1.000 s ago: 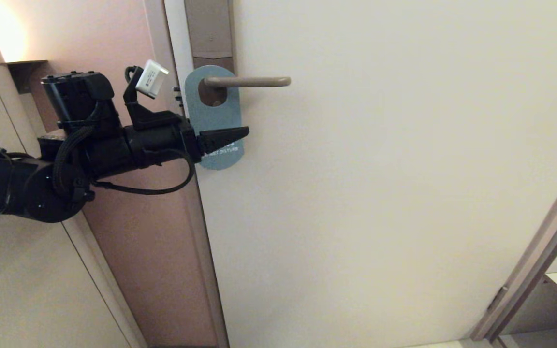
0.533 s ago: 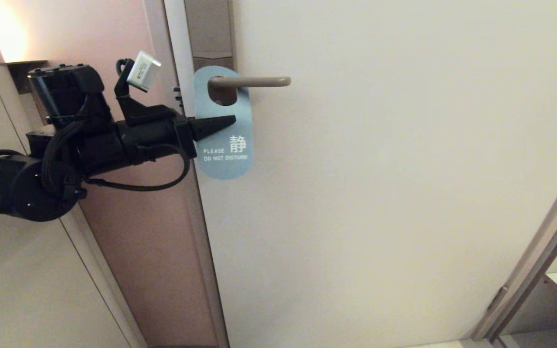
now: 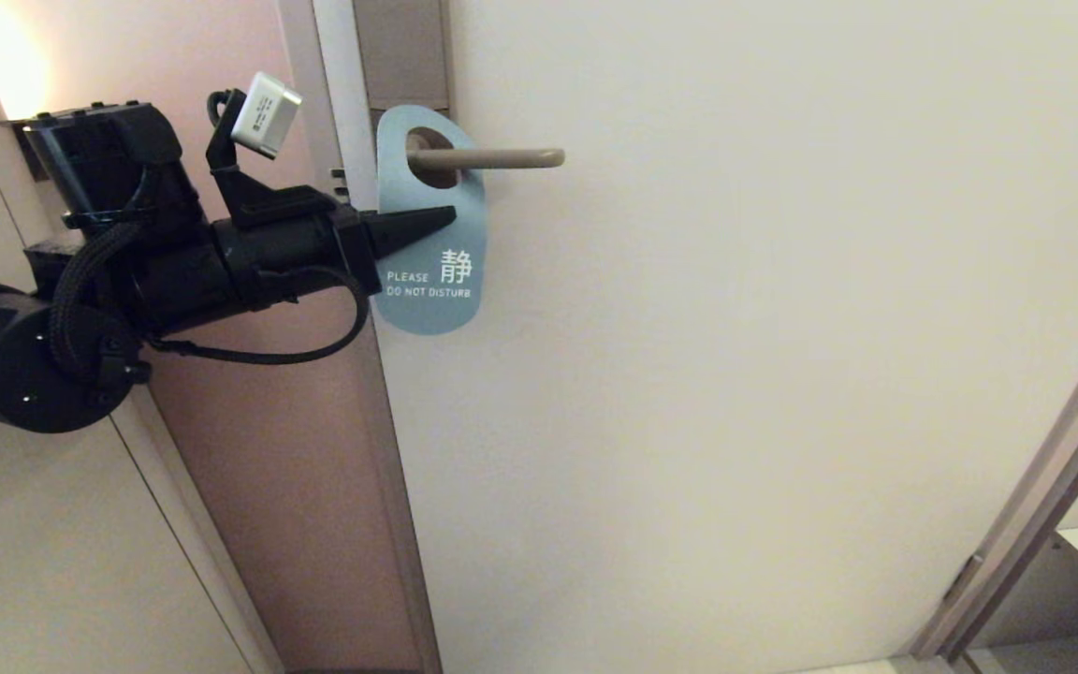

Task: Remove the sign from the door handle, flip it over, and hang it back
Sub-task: Take down the sign

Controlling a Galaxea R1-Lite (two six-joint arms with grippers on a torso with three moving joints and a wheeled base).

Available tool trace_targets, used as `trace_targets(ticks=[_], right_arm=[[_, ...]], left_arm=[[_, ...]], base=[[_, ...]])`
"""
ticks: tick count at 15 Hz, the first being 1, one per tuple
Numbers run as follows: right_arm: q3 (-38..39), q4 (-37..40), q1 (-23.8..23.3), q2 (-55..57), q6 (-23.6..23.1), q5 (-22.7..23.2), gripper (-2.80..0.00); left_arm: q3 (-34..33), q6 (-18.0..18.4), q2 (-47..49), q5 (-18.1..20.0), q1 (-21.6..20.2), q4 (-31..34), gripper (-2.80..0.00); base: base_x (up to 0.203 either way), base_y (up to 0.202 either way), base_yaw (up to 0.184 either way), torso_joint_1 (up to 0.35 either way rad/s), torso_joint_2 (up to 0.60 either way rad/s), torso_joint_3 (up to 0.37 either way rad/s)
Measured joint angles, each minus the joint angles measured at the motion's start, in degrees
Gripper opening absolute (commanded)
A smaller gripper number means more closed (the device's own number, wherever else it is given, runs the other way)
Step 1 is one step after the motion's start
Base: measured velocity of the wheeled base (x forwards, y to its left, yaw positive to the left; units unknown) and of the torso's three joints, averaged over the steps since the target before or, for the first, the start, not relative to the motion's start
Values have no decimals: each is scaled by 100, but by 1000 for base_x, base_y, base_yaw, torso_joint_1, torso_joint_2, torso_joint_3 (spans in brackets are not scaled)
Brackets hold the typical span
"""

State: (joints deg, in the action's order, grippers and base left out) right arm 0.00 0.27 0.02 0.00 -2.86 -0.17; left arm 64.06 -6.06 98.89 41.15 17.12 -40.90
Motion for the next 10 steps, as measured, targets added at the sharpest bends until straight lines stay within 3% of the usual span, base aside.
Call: trace_targets(ticks=[10], right_arm=[[0, 0, 0, 0, 0, 2, -280]], left_arm=[[-65, 91, -90, -691, 343, 57, -280]], base=[[0, 0, 0, 0, 0, 0]])
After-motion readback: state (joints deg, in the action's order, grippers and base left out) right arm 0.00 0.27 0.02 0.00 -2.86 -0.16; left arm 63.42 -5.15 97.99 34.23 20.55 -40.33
